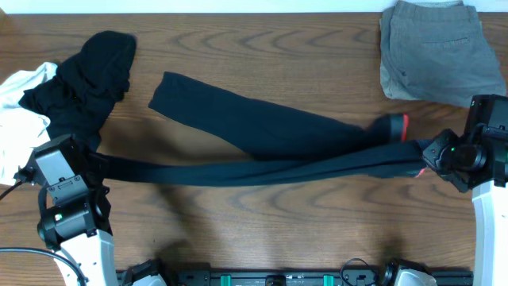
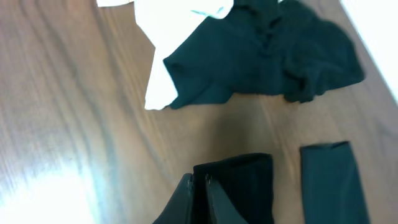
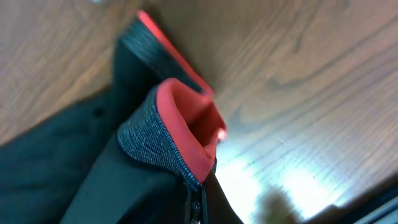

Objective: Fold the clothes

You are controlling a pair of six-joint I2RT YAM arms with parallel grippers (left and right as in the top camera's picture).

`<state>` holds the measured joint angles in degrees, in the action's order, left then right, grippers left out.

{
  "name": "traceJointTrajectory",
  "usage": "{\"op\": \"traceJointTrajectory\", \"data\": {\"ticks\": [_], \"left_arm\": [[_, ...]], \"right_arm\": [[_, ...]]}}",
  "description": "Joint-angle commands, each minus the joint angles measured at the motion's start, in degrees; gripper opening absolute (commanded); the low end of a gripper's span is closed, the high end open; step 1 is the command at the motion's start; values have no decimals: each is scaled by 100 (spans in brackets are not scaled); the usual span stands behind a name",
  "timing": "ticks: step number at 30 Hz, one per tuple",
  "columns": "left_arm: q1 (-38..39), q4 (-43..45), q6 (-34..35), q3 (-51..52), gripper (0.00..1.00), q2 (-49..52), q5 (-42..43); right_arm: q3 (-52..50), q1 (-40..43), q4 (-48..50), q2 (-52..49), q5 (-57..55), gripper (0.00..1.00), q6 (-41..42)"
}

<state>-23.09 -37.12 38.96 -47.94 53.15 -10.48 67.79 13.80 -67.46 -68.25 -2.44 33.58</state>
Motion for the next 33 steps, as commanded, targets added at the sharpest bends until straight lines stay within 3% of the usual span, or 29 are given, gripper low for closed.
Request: {"op": "traceJointTrajectory", "data": {"ticks": [1,7,20,33], "left_arm": [[-28,365,-9,-179,6,262,122],[160,1412,120,-179,6,1200,538],[1263,3936,179,-179,6,2918,531],[1482,6411,179,-181,6,4498,442]], "right_arm": [[-22,81,212,-177,-203,1,-105],[-31,79,564,-839,-168,1,-107],[-31,-302,1222,-2492,-85,1,-107],[-31,-380,1759,-2927,-52,1,-85]]}}
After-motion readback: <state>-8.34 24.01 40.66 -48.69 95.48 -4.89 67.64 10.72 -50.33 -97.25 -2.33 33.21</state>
